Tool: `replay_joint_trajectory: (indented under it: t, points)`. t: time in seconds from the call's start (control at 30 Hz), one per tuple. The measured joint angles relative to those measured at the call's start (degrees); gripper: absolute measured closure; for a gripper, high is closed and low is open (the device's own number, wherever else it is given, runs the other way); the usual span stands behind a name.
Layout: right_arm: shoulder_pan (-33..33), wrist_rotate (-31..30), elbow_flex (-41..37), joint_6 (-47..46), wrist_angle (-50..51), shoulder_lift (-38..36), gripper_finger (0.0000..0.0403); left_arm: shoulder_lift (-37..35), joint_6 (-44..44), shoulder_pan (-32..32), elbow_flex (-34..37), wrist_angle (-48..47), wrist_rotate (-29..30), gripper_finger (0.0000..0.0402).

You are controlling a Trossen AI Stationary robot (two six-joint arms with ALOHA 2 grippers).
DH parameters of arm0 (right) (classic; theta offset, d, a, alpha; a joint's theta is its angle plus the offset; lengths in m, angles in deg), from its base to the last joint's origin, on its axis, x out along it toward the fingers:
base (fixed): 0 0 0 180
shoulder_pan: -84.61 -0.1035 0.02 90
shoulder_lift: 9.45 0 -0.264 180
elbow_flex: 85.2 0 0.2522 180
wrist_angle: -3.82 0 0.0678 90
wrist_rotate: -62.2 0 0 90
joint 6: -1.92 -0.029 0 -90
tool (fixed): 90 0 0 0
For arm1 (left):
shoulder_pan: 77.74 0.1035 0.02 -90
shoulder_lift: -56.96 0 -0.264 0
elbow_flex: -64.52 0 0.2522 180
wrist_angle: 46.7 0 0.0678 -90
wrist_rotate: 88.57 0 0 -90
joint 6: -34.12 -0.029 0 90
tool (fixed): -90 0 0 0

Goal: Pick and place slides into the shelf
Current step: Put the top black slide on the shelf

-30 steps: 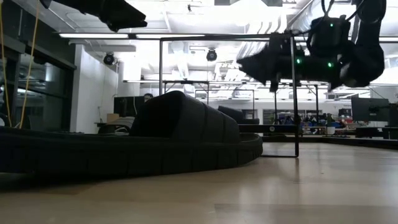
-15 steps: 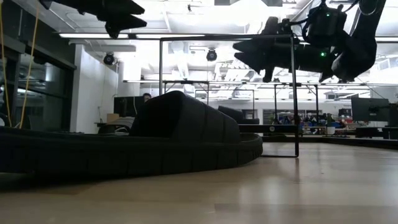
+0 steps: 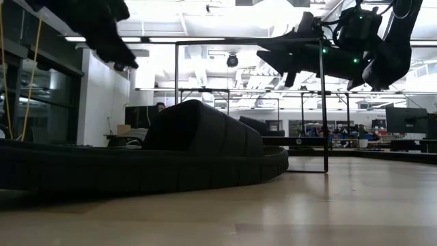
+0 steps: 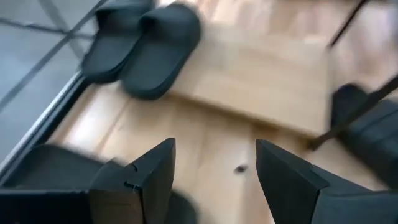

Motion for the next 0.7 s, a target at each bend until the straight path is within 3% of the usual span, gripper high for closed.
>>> replay_joint_trajectory:
  t: [0.13, 0.27, 0.53, 0.7]
  points:
    - [0.22, 0.05, 0.0, 0.02, 0.0, 0.0, 0.0254, -0.01, -0.46, 0.04, 0.0, -2.15, 5.13, 0.0197]
    - [0.22, 0.22, 0.0, -0.72, 0.0, 0.0, 0.0254, 0.0, -1.42, -0.66, 0.0, -3.14, 5.88, 0.0197]
    - [0.2, 0.89, 0.02, -2.81, -0.18, -1.89, 0.0254, 3.85, -3.41, -8.14, 1.33, -3.27, 18.17, 0.0197]
    - [0.2, 3.71, 0.02, -6.2, 0.94, -2.49, 0.0254, 8.1, -4.84, -11.39, 1.33, -3.3, 21.87, 0.0197]
